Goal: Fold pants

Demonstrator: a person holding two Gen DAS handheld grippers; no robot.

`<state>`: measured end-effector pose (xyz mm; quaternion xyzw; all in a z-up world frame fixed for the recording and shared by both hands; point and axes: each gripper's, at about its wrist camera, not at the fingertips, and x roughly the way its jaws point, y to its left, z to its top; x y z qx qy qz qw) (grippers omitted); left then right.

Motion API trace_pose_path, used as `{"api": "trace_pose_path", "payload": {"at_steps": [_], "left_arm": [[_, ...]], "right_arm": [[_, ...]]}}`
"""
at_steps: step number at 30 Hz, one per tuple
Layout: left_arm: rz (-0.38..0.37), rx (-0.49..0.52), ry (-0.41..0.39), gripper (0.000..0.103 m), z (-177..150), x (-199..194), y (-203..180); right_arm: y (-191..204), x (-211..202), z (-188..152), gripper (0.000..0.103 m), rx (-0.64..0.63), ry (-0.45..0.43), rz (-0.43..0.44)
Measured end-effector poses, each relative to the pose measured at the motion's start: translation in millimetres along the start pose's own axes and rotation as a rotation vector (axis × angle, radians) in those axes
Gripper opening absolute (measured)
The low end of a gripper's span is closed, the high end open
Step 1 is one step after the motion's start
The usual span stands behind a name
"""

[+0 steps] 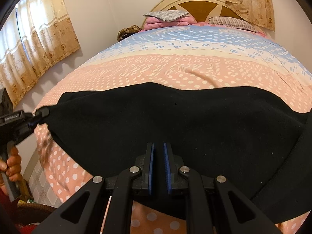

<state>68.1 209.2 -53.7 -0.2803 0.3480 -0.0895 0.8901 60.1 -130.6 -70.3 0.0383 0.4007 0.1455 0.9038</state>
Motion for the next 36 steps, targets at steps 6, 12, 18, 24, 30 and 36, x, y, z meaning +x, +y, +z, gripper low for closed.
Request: {"api": "trace_pose_path", "payload": {"at_steps": [6, 12, 18, 24, 30, 36], "left_arm": [[0.154, 0.174, 0.026, 0.008, -3.0, 7.6, 7.7], [0.23, 0.201, 0.065, 0.022, -10.8, 8.8, 20.0], [0.412, 0.259, -0.137, 0.058, 23.0, -27.8, 5.2], [0.333, 0.386, -0.119, 0.058, 18.5, 4.9, -34.2], [0.387, 0.439, 0.003, 0.058, -18.6, 56.9, -41.0], [0.441, 0.526, -0.035, 0.061, -37.7, 56.3, -42.1]], "right_arm": [[9.7, 2.6, -3.4, 0.011, -0.029, 0.023, 0.032], [14.5, 2.8, -5.1, 0.011, -0.066, 0.033, 0.029], [9.3, -11.3, 4.6, 0.011, -0.03, 0.027, 0.111], [-10.3, -17.0, 54.6, 0.033, 0.037, -0.059, 0.202], [-29.6, 30.7, 100.1, 0.063, 0.145, -0.016, 0.291], [-37.5, 86.4, 117.6, 0.063, 0.206, 0.097, 0.335]]}}
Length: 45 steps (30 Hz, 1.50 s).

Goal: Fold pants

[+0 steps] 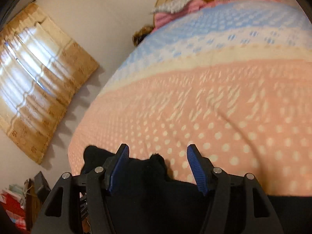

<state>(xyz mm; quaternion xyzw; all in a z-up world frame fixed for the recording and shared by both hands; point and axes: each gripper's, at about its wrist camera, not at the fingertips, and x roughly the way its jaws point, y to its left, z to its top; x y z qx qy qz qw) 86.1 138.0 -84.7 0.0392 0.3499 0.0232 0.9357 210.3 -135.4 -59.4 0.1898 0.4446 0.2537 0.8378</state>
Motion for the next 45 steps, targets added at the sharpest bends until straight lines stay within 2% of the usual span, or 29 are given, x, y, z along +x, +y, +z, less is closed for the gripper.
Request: {"api": "trace_pose_path", "payload": {"at_steps": [2, 7, 13, 15, 19, 21, 24, 26, 28, 30, 32, 36, 37, 39, 40, 42, 43, 45], "left_arm": [[-0.002, -0.001, -0.001, 0.063, 2.7, 3.1, 0.0], [0.003, 0.005, -0.006, 0.07, 9.6, 12.8, -4.3], [-0.02, 0.0, 0.011, 0.073, 11.3, 14.8, 0.2], [-0.014, 0.0, 0.011, 0.074, 11.0, 14.5, 0.4], [-0.012, -0.003, 0.014, 0.074, 13.9, 16.9, 1.1], [-0.011, -0.001, 0.013, 0.074, 13.9, 17.6, 0.6], [-0.02, -0.003, 0.013, 0.075, 13.6, 18.2, 1.2], [-0.029, 0.0, 0.015, 0.076, 14.1, 19.0, 2.9], [-0.045, -0.005, 0.016, 0.076, 14.2, 19.0, 5.8], [-0.041, 0.001, 0.016, 0.077, 13.9, 18.9, 5.1], [-0.037, 0.003, 0.019, 0.077, 14.2, 19.1, 4.1], [-0.04, -0.001, 0.039, 0.077, 16.1, 20.0, 4.1], [-0.045, -0.01, 0.049, 0.077, 17.8, 20.1, 5.5], [-0.049, -0.024, 0.057, 0.077, 18.5, 20.6, 6.9], [-0.042, -0.024, 0.057, 0.078, 18.6, 20.9, 6.1], [-0.014, -0.019, 0.055, 0.078, 18.0, 21.0, 2.1], [-0.005, -0.021, 0.054, 0.079, 17.2, 21.1, 0.8], [0.006, -0.028, 0.056, 0.08, 17.5, 22.1, -0.7]], "right_arm": [[7.0, 11.8, -7.0, 0.063, -0.027, 0.074, -0.013], [31.9, -6.8, -29.4, 0.063, -0.137, 0.073, -0.022], [37.7, 4.4, -35.8, 0.063, -0.185, 0.195, 0.021], [33.0, 17.0, -30.5, 0.065, -0.16, 0.232, 0.054], [21.1, 44.2, -21.3, 0.065, -0.04, 0.299, 0.176], [16.1, 50.4, -17.5, 0.064, 0.004, 0.272, 0.188], [6.1, 49.2, 1.3, 0.063, 0.05, 0.172, 0.188], [-10.2, 53.5, 10.3, 0.058, 0.118, 0.151, 0.205], [-22.4, 56.9, 8.7, 0.04, 0.166, 0.167, 0.215], [-22.2, 45.5, 7.7, 0.04, 0.153, 0.2, 0.207], [-21.0, 17.2, 9.1, 0.041, 0.132, 0.152, 0.128], [-46.7, -80.1, 10.8, 0.041, 0.16, -0.052, -0.088], [-62.6, -111.5, 9.0, 0.041, 0.185, -0.111, -0.176], [-90.0, -151.9, 8.4, 0.041, 0.225, -0.171, -0.303], [-114.0, -178.6, 8.9, 0.041, 0.285, -0.196, -0.402], [-151.5, -218.3, 8.8, 0.041, 0.397, -0.256, -0.547], [-166.0, -229.5, 11.6, 0.041, 0.422, -0.263, -0.612], [-189.2, -235.7, 19.1, 0.041, 0.431, -0.214, -0.737]]}}
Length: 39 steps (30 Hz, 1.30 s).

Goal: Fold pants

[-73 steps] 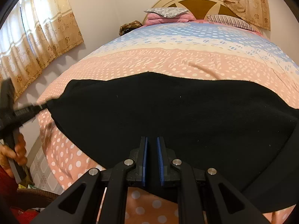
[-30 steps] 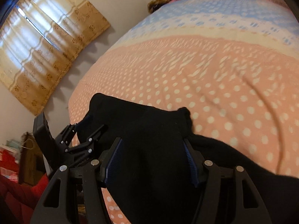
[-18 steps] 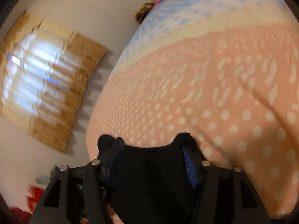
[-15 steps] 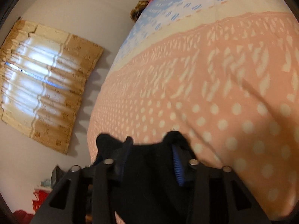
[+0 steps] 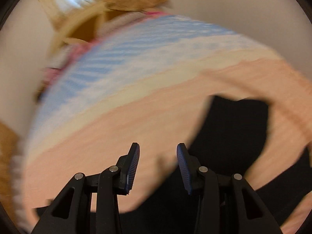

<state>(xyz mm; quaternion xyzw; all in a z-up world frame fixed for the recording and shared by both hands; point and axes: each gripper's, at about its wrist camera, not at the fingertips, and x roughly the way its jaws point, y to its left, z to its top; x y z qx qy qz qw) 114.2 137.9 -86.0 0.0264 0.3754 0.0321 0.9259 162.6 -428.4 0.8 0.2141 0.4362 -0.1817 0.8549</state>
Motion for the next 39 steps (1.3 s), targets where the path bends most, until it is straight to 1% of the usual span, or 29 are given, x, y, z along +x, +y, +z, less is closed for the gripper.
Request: {"api": "trace_pose_path", "payload": {"at_steps": [1, 3, 4, 6, 7, 8, 9, 11, 13, 14, 15, 17, 18, 19, 21, 23, 25, 27, 28, 30, 31, 33, 34, 35, 36, 39], "left_arm": [[0.003, -0.003, 0.003, 0.081, 0.7, 0.7, -0.2], [0.003, -0.008, 0.008, 0.081, 1.9, 1.4, 0.4], [0.005, -0.009, 0.011, 0.081, 2.6, 1.8, 0.2], [0.009, -0.009, 0.015, 0.082, 3.1, 2.2, -0.5], [0.011, -0.01, 0.015, 0.082, 2.9, 2.4, -0.8], [0.013, -0.01, 0.015, 0.082, 2.9, 2.6, -1.2], [0.014, -0.01, 0.015, 0.082, 3.0, 3.0, -1.2], [0.015, -0.01, 0.012, 0.082, 2.9, 3.5, -1.6], [0.017, -0.008, 0.009, 0.082, 2.2, 3.4, -2.2], [0.017, -0.007, 0.009, 0.082, 1.7, 3.2, -2.0], [0.016, -0.008, 0.009, 0.082, 1.6, 3.2, -2.0], [0.019, -0.007, 0.008, 0.082, 1.3, 3.2, -2.7], [0.02, -0.007, 0.008, 0.083, 1.4, 3.1, -2.7], [0.022, -0.007, 0.009, 0.083, 1.2, 3.2, -3.2], [0.024, -0.009, 0.01, 0.083, 1.5, 3.1, -3.4], [0.026, -0.011, 0.012, 0.083, 2.3, 3.6, -3.5], [0.029, -0.012, 0.012, 0.083, 2.7, 3.9, -3.8], [0.032, -0.015, 0.014, 0.084, 3.4, 4.5, -3.8], [0.033, -0.017, 0.014, 0.085, 3.6, 4.9, -3.8], [0.038, -0.02, 0.015, 0.085, 3.8, 5.6, -4.5], [0.042, -0.02, 0.015, 0.086, 4.2, 6.2, -5.0], [0.047, -0.02, 0.015, 0.087, 4.7, 7.1, -5.8], [0.047, -0.02, 0.016, 0.088, 5.0, 7.7, -5.4], [0.048, -0.02, 0.016, 0.088, 4.9, 7.5, -5.4], [0.048, -0.019, 0.016, 0.088, 5.0, 7.6, -5.3], [0.067, -0.019, 0.019, 0.091, 5.9, 9.3, -6.4]], "right_arm": [[-4.6, 9.9, 7.2, 0.041, -0.021, 0.016, -0.059], [-8.4, 27.7, 12.9, 0.041, -0.052, 0.046, -0.137], [-12.1, 42.7, 15.6, 0.041, -0.056, 0.087, -0.178], [-17.9, 58.9, 13.9, 0.042, -0.055, 0.118, -0.181], [-12.3, 65.0, 13.8, 0.042, -0.074, 0.119, -0.21], [-15.6, 69.6, 15.1, 0.042, -0.081, 0.118, -0.226], [-14.1, 71.3, 15.2, 0.042, -0.077, 0.122, -0.24], [-17.4, 66.5, 13.0, 0.04, -0.058, 0.122, -0.241], [-24.0, 61.7, 10.1, 0.009, -0.049, 0.115, -0.276], [-28.1, 59.3, 12.5, 0.007, -0.035, 0.108, -0.265], [-34.7, 53.1, 10.8, 0.006, -0.009, 0.096, -0.226], [-48.8, 27.0, 3.0, 0.006, 0.052, 0.026, -0.089], [-52.9, 13.9, -1.1, 0.006, 0.065, -0.012, -0.043], [-60.1, -8.3, -9.4, 0.006, 0.08, -0.07, 0.013], [-75.2, -38.9, -22.2, 0.006, 0.13, -0.145, 0.077], [-101.5, -73.4, -42.5, 0.006, 0.22, -0.211, 0.151], [-130.9, -99.4, -66.2, 0.006, 0.294, -0.259, 0.204], [-153.0, -112.7, -88.2, 0.006, 0.342, -0.269, 0.214], [-166.8, -117.5, -101.4, 0.006, 0.376, -0.264, 0.206], [-197.5, -119.6, -127.2, 0.007, 0.438, -0.238, 0.147], [-207.5, -118.0, -133.1, 0.007, 0.461, -0.227, 0.134], [-238.7, -111.6, -148.1, 0.007, 0.559, -0.18, 0.12], [-255.3, -113.2, -155.8, 0.007, 0.615, -0.164, 0.059], [-265.9, -117.9, -160.2, 0.007, 0.64, -0.178, 0.012], [-273.6, -123.5, -161.7, 0.007, 0.646, -0.2, -0.013], [-283.7, -141.1, -145.3, 0.007, 0.592, -0.251, -0.027]]}}
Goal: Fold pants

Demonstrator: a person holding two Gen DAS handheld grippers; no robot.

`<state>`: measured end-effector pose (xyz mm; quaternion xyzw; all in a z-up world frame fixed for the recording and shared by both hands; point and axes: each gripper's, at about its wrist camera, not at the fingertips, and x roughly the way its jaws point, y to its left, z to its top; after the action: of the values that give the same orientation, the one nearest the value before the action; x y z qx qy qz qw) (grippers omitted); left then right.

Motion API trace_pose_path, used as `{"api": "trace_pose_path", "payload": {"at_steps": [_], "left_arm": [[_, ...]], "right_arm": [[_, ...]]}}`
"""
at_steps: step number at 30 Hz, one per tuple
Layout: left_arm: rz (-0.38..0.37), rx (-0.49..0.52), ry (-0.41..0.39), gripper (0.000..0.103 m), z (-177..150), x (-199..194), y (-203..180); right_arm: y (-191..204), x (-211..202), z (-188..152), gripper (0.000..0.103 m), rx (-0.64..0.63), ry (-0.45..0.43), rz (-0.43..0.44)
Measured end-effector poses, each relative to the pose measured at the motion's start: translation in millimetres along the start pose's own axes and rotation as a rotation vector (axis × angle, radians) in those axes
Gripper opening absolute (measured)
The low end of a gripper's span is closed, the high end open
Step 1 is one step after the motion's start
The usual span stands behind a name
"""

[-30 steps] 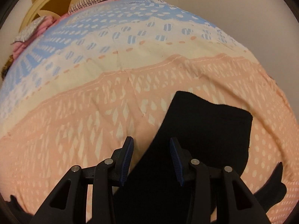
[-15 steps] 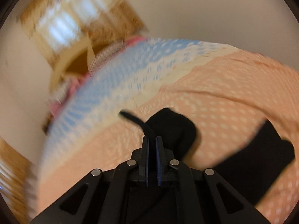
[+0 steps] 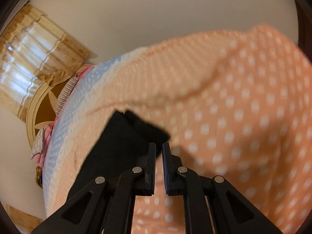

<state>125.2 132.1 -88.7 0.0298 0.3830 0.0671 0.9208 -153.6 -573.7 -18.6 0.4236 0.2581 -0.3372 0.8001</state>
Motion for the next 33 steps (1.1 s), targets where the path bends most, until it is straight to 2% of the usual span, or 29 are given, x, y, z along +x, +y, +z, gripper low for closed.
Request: {"api": "trace_pose_path", "payload": {"at_steps": [3, 5, 7, 8, 15, 17, 18, 19, 20, 21, 22, 24, 27, 29, 31, 33], "left_arm": [[0.025, -0.01, 0.006, 0.098, 0.5, 1.7, -0.5], [0.043, -0.033, 0.017, 0.103, 1.4, 4.2, 2.3], [0.034, -0.048, 0.027, 0.103, 2.5, 5.6, 4.8], [0.037, -0.043, 0.029, 0.103, 2.8, 5.7, 4.2], [0.057, -0.043, 0.04, 0.103, 5.2, 7.8, 0.5], [0.061, -0.044, 0.046, 0.103, 6.9, 8.9, -0.3], [0.064, -0.044, 0.049, 0.103, 8.0, 9.9, -0.8], [0.066, -0.045, 0.051, 0.103, 8.3, 9.8, -1.2], [0.068, -0.045, 0.053, 0.103, 7.8, 9.4, -1.2], [0.07, -0.046, 0.056, 0.103, 8.2, 9.4, -1.2], [0.072, -0.047, 0.059, 0.103, 8.7, 9.4, -1.2], [0.075, -0.048, 0.061, 0.103, 8.8, 9.2, -1.1], [0.085, -0.05, 0.064, 0.103, 9.2, 9.2, -2.3], [0.09, -0.053, 0.066, 0.103, 9.5, 9.0, -2.9], [0.092, -0.06, 0.061, 0.103, 8.3, 8.4, -2.9], [0.095, -0.064, 0.053, 0.103, 6.0, 7.3, -3.2]], "right_arm": [[16.4, 2.7, 27.3, 0.008, -0.071, -0.041, 0.033], [23.2, 19.7, 49.0, 0.019, -0.132, 0.027, 0.072], [32.9, 42.3, 60.2, 0.051, -0.167, 0.09, 0.078], [41.3, 53.0, 60.9, 0.055, -0.19, 0.114, 0.084], [50.8, 111.4, 50.4, 0.057, -0.292, 0.277, 0.071], [56.0, 117.4, 45.0, 0.057, -0.344, 0.272, 0.08], [61.3, 118.7, 44.1, 0.051, -0.382, 0.265, 0.069], [65.2, 119.9, 44.1, 0.04, -0.404, 0.263, 0.052], [69.1, 122.2, 45.5, 0.02, -0.427, 0.271, 0.039], [71.6, 123.0, 45.8, 0.019, -0.429, 0.285, 0.044], [77.6, 121.9, 46.8, 0.012, -0.452, 0.296, 0.031], [84.4, 112.3, 49.9, 0.009, -0.489, 0.289, 0.053], [89.9, 71.1, 68.9, 0.008, -0.464, 0.184, 0.206], [100.1, 51.7, 77.8, 0.008, -0.492, 0.108, 0.258], [109.3, 52.8, 79.6, 0.006, -0.535, 0.068, 0.227], [113.7, 75.9, 77.1, 0.006, -0.572, 0.09, 0.162]]}}
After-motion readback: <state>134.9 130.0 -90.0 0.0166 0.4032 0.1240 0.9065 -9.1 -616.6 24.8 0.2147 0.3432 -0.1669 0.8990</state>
